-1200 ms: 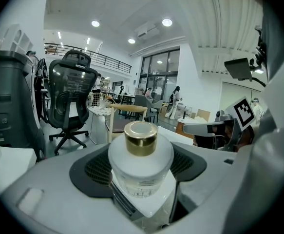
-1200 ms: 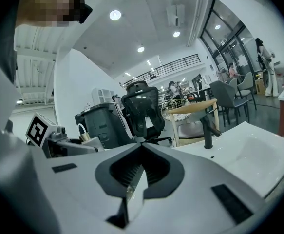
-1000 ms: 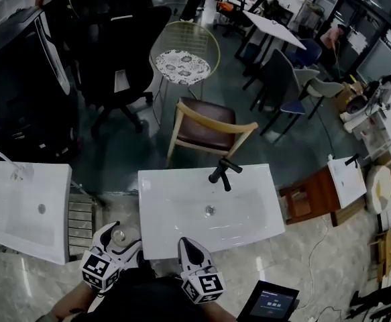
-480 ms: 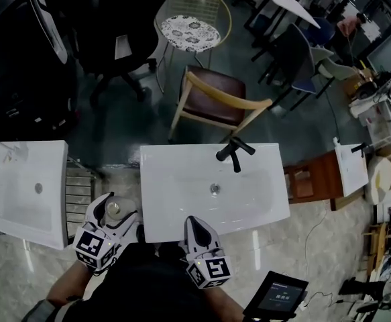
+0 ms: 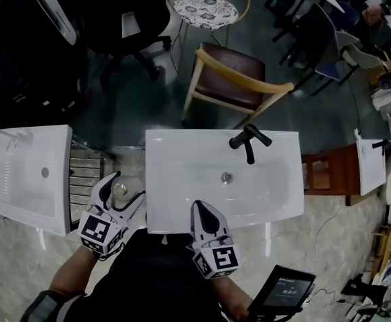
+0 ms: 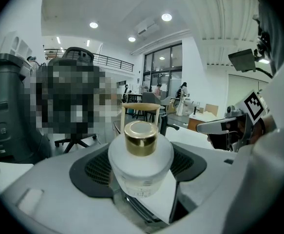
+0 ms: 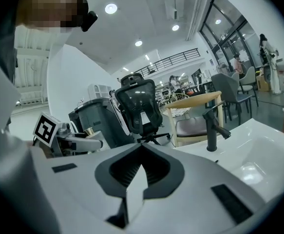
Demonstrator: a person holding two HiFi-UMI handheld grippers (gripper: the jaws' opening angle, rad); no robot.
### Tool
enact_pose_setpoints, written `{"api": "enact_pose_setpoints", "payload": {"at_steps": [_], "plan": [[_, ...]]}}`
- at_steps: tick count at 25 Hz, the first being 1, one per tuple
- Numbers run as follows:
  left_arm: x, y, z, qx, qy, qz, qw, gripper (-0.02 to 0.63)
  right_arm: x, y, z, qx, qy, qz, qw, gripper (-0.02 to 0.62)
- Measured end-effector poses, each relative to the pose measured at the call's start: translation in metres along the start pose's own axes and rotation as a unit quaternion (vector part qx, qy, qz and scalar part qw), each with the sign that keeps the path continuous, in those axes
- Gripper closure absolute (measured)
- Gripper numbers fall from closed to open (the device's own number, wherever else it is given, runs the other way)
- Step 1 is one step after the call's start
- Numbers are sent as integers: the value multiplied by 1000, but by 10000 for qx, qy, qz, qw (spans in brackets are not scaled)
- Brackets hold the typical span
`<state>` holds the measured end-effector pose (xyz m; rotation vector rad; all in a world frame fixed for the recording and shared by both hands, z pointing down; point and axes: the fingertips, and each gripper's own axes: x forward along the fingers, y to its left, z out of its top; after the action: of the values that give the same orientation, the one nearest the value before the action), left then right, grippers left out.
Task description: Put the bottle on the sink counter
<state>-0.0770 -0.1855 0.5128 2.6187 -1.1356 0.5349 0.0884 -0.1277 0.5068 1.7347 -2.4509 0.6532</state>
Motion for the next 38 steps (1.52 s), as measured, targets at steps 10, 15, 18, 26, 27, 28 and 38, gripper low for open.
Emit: {"api": "enact_pose_setpoints", "payload": {"at_steps": [10,15,18,26,27,28,38], "plan": [[42,4,0,42,47,3,10000,268,21,-21,4,53,56,36,10000,600],[64,13,-8,71,101,28,9999,268,29,-29,-3,133,158,23,9998,600],[76,20,-11,44,203,93,9997,268,34,-32,-8,165,223,29,9996,600],[116,34,-30,188,438,152,9987,268,46,-44,-15,272,369,-16,9989,600],[121,35,-33,191,463,151,9986,268,47,-45,-16,281,380,-20,9989,600],[127,37,-35,194,468,152,9986,268,48,-46,-17,291,391,-25,9988,600],[176,57,-50,121,395,194,9990,268,54,-59,-20,371,502,-145,9979,600]]}}
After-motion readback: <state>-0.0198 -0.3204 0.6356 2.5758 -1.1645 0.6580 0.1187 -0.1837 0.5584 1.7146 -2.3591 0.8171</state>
